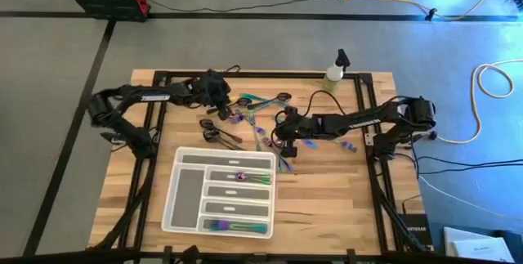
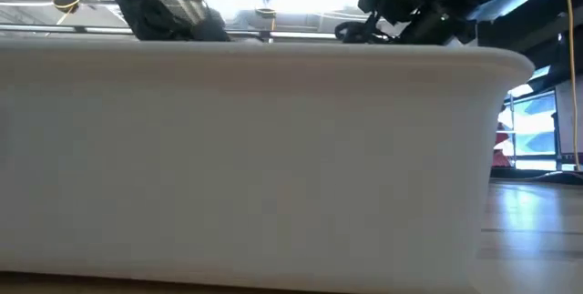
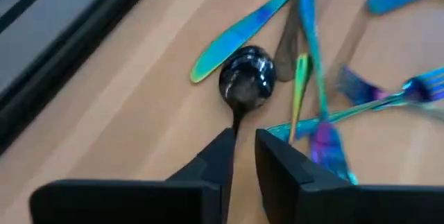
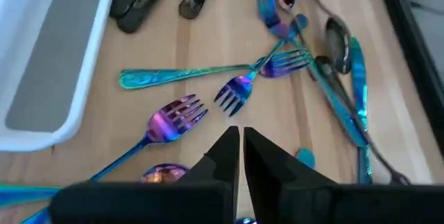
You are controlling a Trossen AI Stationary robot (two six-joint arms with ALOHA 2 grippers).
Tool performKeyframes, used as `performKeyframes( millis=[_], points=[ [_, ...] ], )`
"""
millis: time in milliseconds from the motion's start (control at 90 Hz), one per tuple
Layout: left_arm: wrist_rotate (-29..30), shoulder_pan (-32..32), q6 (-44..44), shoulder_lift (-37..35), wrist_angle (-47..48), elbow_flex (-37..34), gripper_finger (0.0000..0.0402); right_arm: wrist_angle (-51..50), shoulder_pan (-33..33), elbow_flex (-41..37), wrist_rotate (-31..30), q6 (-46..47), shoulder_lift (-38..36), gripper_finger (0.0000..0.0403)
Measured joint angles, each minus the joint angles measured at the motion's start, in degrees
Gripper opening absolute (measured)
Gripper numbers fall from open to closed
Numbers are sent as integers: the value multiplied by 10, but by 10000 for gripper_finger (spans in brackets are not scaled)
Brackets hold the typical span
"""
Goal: Sort silverware
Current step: Put the black spoon into the white silverware tray
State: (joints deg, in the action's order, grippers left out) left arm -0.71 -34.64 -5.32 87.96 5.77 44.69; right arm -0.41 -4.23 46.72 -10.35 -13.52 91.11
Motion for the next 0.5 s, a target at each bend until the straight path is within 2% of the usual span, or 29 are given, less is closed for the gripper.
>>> performKeyframes(
  millis=[100,289,500],
  points=[
    [-1,-1,-12,38,-20,1,81,0,-9,0,6,0,0,5],
    [-10,0,-11,84,5,41,130,-2,-19,0,21,0,0,5],
    [-9,-10,-25,101,17,58,148,-2,-19,0,24,0,0,5]
  ],
)
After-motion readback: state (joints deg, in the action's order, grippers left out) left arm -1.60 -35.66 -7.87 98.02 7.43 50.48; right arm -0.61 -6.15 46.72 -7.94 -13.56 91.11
